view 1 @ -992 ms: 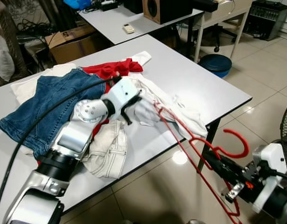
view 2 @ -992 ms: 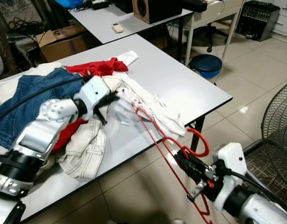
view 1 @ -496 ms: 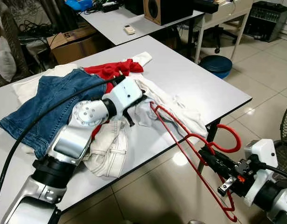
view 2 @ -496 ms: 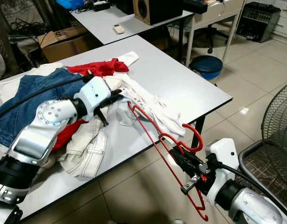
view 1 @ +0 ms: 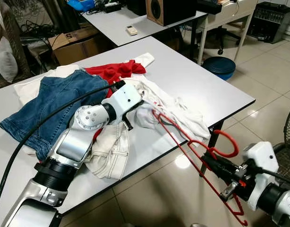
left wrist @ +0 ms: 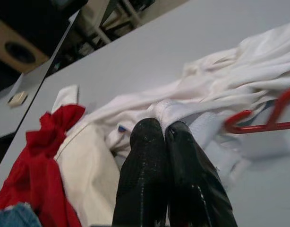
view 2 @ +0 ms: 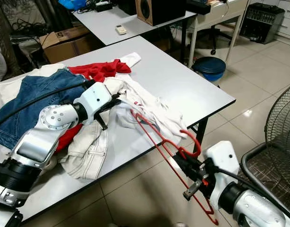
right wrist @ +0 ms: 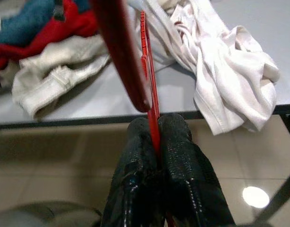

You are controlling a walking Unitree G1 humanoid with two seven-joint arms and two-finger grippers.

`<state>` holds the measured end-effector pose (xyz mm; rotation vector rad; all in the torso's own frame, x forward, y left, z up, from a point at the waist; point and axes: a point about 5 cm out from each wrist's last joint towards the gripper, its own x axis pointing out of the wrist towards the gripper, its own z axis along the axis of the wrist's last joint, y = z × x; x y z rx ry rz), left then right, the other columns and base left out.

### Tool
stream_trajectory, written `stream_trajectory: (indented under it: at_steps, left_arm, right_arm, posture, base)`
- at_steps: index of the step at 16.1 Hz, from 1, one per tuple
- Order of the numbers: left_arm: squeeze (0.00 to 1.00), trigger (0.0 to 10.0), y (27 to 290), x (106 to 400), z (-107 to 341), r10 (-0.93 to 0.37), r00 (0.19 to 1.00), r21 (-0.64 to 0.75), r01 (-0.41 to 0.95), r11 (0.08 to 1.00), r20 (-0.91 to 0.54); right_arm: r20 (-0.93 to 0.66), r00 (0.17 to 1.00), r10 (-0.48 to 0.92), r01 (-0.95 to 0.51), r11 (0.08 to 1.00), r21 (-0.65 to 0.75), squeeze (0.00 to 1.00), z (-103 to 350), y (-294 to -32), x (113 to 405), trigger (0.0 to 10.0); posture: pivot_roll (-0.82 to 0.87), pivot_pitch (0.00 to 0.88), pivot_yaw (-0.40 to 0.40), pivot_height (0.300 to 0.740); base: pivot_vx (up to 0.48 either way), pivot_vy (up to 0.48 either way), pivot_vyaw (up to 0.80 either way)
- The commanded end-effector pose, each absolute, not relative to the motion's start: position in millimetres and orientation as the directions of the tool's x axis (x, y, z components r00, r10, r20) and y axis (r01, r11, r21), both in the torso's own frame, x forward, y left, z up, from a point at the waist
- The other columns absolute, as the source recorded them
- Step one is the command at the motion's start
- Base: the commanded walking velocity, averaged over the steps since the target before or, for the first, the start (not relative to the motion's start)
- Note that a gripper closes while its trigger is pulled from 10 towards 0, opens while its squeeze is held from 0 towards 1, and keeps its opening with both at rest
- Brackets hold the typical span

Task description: Hang hanger

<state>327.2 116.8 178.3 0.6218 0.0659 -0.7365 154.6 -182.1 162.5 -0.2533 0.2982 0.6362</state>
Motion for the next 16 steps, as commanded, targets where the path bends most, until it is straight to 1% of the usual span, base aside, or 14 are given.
stream_trajectory:
  at_steps: [1,3,9,13,16]
  left_arm:
    - [0.0,0.0,122.0,335.7,179.9,-0.56,0.784,0.519,0.608,0.601,-0.27]
    - [0.0,0.0,122.4,339.6,177.0,-0.548,0.789,0.527,0.602,0.599,-0.279]
    - [0.0,0.0,118.7,338.2,172.1,-0.562,0.774,0.516,0.623,0.588,-0.293]
    - [0.0,0.0,116.1,332.3,174.0,-0.586,0.758,0.503,0.64,0.581,-0.287]
    - [0.0,0.0,116.1,331.0,175.3,-0.585,0.761,0.501,0.636,0.587,-0.281]
  right_arm:
    - [-0.344,0.764,0.546,-0.626,0.757,-0.189,0.0,169.5,-178.7,153.4,10.0]
    - [-0.348,0.775,0.528,-0.616,0.755,-0.225,0.0,173.2,-179.7,152.4,10.0]
    - [-0.332,0.789,0.517,-0.606,0.744,-0.281,0.0,181.4,-178.7,156.1,10.0]
    - [-0.32,0.8,0.508,-0.593,0.75,-0.292,0.0,178.1,-178.0,165.2,10.0]
    - [-0.316,0.786,0.532,-0.613,0.739,-0.281,0.0,177.4,-174.5,168.2,10.0]
  posture:
    - [-0.17,0.03,0.141,0.74]
    - [-0.17,0.032,0.149,0.74]
    - [-0.17,0.037,0.152,0.74]
    - [-0.16,0.036,0.139,0.74]
    - [-0.15,0.031,0.131,0.74]
  base:
    - [0.0,0.0,0.0]
    - [0.0,0.0,0.0]
    - [0.0,0.0,0.0]
    - [0.0,0.0,0.0]
    - [0.0,0.0,0.0]
